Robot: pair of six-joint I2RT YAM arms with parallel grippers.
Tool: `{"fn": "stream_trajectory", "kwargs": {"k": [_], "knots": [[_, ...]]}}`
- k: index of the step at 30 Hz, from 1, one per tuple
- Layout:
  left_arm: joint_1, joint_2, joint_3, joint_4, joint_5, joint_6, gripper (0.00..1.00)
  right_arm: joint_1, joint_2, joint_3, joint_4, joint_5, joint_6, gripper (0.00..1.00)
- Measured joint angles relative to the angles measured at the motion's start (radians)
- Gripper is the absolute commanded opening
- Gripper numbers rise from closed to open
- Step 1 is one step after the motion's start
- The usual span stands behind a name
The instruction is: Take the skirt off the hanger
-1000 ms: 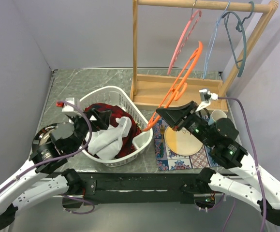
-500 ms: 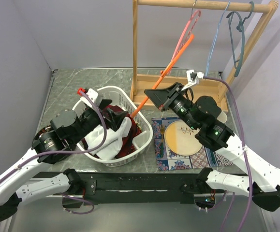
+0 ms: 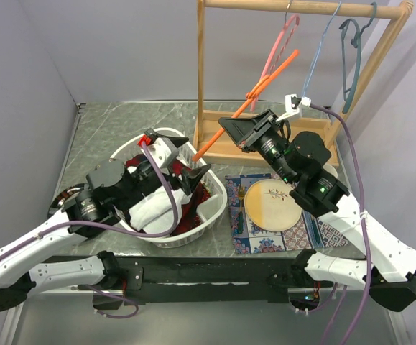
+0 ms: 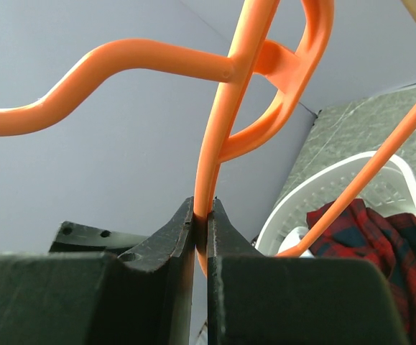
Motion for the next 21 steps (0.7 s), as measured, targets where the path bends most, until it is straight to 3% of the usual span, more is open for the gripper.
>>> {"fn": "stream_trajectory", "kwargs": {"k": [7, 9, 11, 14, 16, 17, 19, 20, 21], "knots": [[-0.008, 0.078, 0.013, 0.06, -0.011, 0.113, 0.7, -0.003, -0.018, -0.002, 0.003, -0.036, 0.03, 0.0], [-0.016, 0.104, 0.014, 0.065, -0.024, 0.134, 0.4, -0.003, -0.036, -0.013, 0.016, -0.05, 0.044, 0.0], [-0.026, 0.119, 0.014, 0.066, -0.035, 0.153, 0.05, -0.003, -0.055, -0.024, 0.022, -0.06, 0.053, 0.0], [-0.05, 0.129, 0.014, 0.07, -0.034, 0.181, 0.01, -0.003, -0.077, -0.039, 0.031, -0.076, 0.058, 0.03], [-0.064, 0.129, 0.014, 0.069, -0.042, 0.188, 0.01, -0.005, -0.092, -0.056, 0.047, -0.086, 0.059, 0.19], [-0.066, 0.129, 0.015, 0.069, -0.042, 0.19, 0.01, -0.005, -0.1, -0.068, 0.055, -0.088, 0.058, 0.36], [-0.078, 0.128, 0.015, 0.061, -0.053, 0.187, 0.01, -0.005, -0.117, -0.09, 0.068, -0.095, 0.058, 0.55], [-0.083, 0.127, 0.015, 0.055, -0.061, 0.182, 0.01, -0.005, -0.127, -0.098, 0.068, -0.101, 0.052, 0.69], [-0.085, 0.123, 0.015, 0.049, -0.071, 0.175, 0.01, -0.005, -0.137, -0.106, 0.067, -0.105, 0.047, 0.74]]}}
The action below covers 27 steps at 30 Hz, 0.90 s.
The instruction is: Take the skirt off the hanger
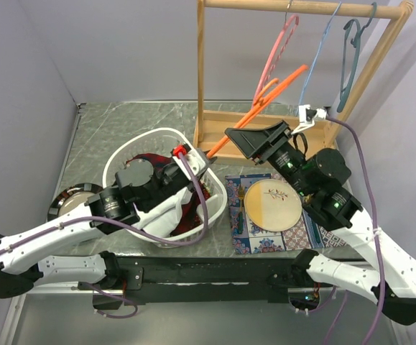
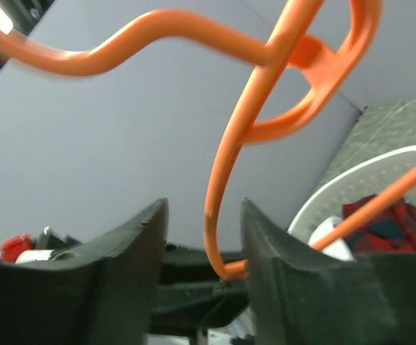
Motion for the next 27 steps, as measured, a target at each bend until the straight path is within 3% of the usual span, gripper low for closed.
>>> {"fn": "stream_trajectory", "kwargs": {"k": [1, 2, 4, 13, 18, 27], "knots": [[-0.002, -0.005, 0.0, -0.008, -0.015, -0.009, 0.01, 0.0, -0.013, -0.006, -0.001, -0.006, -0.009, 0.78], [-0.003, -0.011, 0.0, -0.016, -0.026, -0.018, 0.01, 0.0, -0.025, -0.01, -0.003, -0.014, -0.021, 0.9], [-0.003, -0.033, 0.001, -0.039, -0.058, -0.041, 0.01, 0.0, -0.056, -0.017, -0.008, -0.024, -0.041, 0.99], [-0.005, -0.076, 0.105, -0.151, -0.229, -0.112, 0.01, 0.0, -0.29, -0.092, -0.085, 0.034, -0.113, 1.0], [0.01, 0.043, 0.282, -0.244, -0.293, -0.158, 0.01, 0.0, -0.37, -0.096, -0.099, 0.07, -0.133, 1.0], [0.16, 0.296, 0.591, -0.461, -0.248, -0.296, 0.01, 0.0, -0.396, -0.106, -0.143, 0.073, -0.156, 1.0]]}}
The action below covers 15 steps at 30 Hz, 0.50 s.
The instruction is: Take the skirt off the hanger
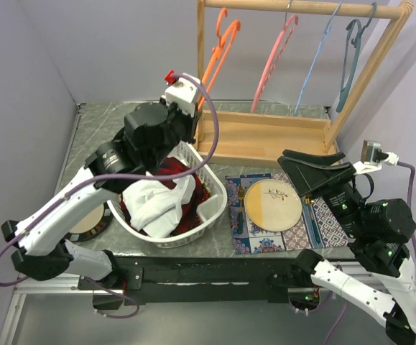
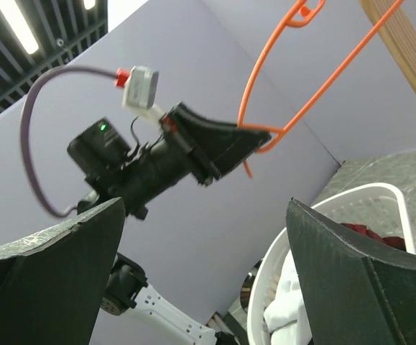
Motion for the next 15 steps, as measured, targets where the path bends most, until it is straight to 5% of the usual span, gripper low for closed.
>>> {"fn": "stream_trajectory", "kwargs": {"k": [15], "knots": [[0.165, 0.297, 0.35, -0.089, 0.153, -0.016, 0.01, 0.0, -0.041, -0.002, -0.011, -0.002, -0.028, 1.0]]}}
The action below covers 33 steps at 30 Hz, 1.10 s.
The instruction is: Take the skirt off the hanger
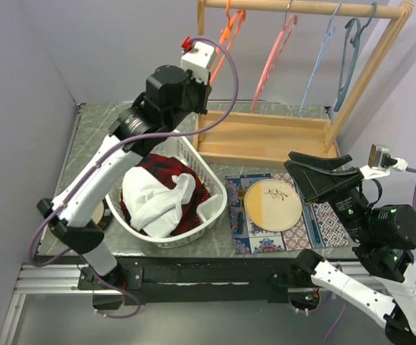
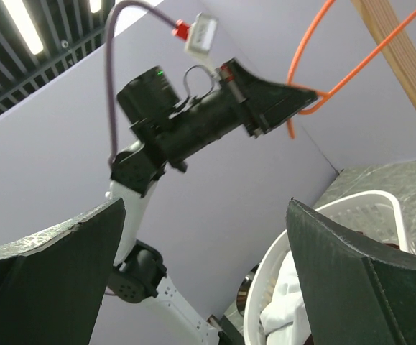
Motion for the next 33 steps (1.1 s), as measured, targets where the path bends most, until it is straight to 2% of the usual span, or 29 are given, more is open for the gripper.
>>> {"fn": "stream_trajectory", "kwargs": {"k": [9, 19, 31, 33], "knots": [[0.049, 0.132, 0.117, -0.003, 0.059, 0.003, 0.01, 0.0, -0.04, 0.0, -0.019, 0.004, -0.01, 1.0], [0.126, 0.176, 0.144, 0.042, 0.115, -0.003, 0.01, 0.0, -0.048, -0.011, -0.034, 0.013, -0.027, 1.0], [0.153, 0.209, 0.135, 0.05, 0.183, -0.019, 0.01, 0.0, -0.049, -0.011, -0.04, 0.012, -0.027, 1.0], [0.156, 0.212, 0.135, 0.051, 0.19, -0.03, 0.06, 0.0, -0.05, -0.011, -0.04, 0.011, -0.027, 1.0]]}}
